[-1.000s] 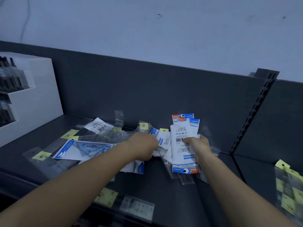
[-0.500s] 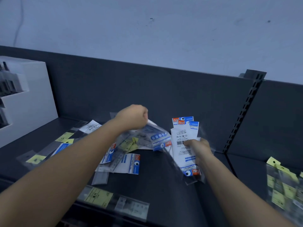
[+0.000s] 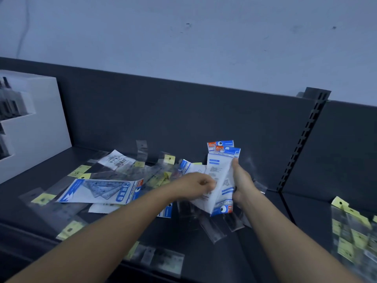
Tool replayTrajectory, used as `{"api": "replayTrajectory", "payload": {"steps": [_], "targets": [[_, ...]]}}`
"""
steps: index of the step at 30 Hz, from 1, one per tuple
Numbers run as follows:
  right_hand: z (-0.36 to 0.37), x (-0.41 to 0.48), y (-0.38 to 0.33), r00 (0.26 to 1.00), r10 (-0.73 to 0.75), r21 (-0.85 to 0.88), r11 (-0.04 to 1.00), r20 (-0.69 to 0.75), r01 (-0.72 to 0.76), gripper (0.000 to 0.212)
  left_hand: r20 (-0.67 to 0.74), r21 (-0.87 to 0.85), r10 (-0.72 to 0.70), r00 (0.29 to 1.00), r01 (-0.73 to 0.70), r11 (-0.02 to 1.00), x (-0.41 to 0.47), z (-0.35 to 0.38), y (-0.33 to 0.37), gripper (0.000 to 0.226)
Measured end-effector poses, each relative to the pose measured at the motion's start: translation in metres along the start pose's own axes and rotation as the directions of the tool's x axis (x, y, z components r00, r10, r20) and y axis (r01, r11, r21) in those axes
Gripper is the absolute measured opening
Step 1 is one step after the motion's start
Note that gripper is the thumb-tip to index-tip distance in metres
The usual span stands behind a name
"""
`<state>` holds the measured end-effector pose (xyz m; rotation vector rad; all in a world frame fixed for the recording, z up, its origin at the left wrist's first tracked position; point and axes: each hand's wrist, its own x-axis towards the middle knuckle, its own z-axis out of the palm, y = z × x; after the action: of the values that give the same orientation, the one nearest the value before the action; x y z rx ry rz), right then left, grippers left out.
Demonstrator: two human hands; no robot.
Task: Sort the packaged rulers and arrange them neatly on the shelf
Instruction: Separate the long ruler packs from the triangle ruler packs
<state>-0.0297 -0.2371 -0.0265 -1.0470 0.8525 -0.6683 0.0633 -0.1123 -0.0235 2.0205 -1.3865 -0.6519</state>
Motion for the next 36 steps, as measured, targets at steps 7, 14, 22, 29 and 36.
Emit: {"api": "replayTrajectory", "payload": {"steps": [7,14,22,29,36], "targets": [[-0.010,0.003,0.008,0.999,-0.033,-0.249,0.968,-0.019,0.028,0.036,-0.214,0.283,-0.003,0.977,0.064,0.957,0.021,-0.018,-0.030,0.029],[-0.026,0.007,-0.007,0.963,-0.221,-0.315,0.935,-0.152,0.165,0.026,-0.061,0.640,-0.153,0.986,0.156,0.753,0.034,-0.017,-0.059,0.054],[-0.031,0.009,-0.007,0.918,-0.324,-0.418,0.884,-0.229,0.208,0.028,-0.149,0.388,-0.037,0.988,0.093,0.917,0.050,-0.018,-0.046,0.056],[-0.049,0.012,0.003,0.964,-0.172,-0.269,0.956,-0.205,0.113,0.033,-0.094,0.521,-0.171,0.981,0.195,0.831,0.063,-0.027,-0.057,0.067],[-0.051,0.007,-0.001,0.978,-0.120,-0.206,0.975,-0.172,0.083,0.033,-0.072,0.324,-0.322,0.944,0.327,0.888,0.065,-0.029,-0.048,0.048]]}}
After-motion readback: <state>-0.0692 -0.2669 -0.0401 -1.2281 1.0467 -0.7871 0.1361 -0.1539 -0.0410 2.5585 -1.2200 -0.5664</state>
